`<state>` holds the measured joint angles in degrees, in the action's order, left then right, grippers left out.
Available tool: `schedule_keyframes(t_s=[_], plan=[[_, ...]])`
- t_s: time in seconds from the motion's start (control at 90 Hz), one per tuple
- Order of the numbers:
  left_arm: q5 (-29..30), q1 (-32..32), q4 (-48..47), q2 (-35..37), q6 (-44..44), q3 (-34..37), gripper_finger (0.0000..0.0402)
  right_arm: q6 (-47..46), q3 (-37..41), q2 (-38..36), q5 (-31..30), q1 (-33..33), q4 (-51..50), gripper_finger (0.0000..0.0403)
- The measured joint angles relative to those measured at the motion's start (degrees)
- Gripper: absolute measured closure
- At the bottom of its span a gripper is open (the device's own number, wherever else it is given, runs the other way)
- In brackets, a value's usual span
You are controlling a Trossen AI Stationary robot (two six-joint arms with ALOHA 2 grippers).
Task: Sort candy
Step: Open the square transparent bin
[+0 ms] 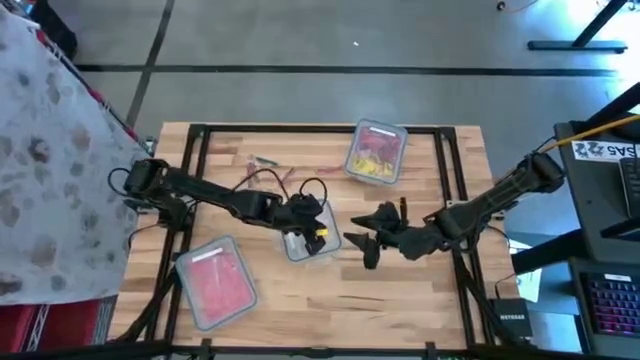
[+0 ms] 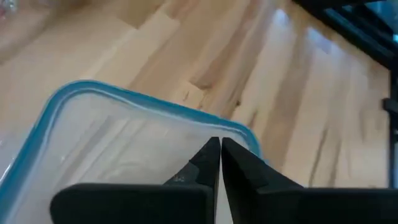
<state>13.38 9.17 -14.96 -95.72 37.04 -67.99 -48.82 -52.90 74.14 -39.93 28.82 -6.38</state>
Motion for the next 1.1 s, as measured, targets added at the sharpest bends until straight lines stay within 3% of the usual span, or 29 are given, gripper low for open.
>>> schedule_keyframes(t_s=[0.189, 0.422, 0.578, 0.789, 0.922, 1.1], plan=[[0.37, 1.11, 0.24, 4.82, -0.13, -0.04, 0.0401, -2.56, -0.02, -0.04, -0.13, 0.00, -0.35, 0.0166], [0.76, 2.49, -5.25, 6.68, 1.95, -0.13, 0.0402, -14.75, -0.02, -0.03, 1.26, -2.13, -8.39, 0.0166], [0.69, 2.62, -13.37, 6.12, 4.88, -0.02, 0.0402, -27.32, 0.04, 0.90, 8.10, -7.03, -21.57, 0.0166], [-1.35, 2.61, -18.28, 5.47, 7.82, 1.23, 0.0402, -29.02, 0.07, 5.77, 18.36, -12.34, -31.51, 0.0166], [-1.39, 2.62, -18.35, 3.48, 7.99, 3.53, 0.0402, -28.09, 0.07, 11.29, 21.96, -14.06, -28.21, 0.0166], [-1.12, 2.60, -15.88, 0.99, 7.76, 6.29, 0.0402, -23.49, 0.07, 19.40, 29.63, -14.60, -14.37, 0.0166]])
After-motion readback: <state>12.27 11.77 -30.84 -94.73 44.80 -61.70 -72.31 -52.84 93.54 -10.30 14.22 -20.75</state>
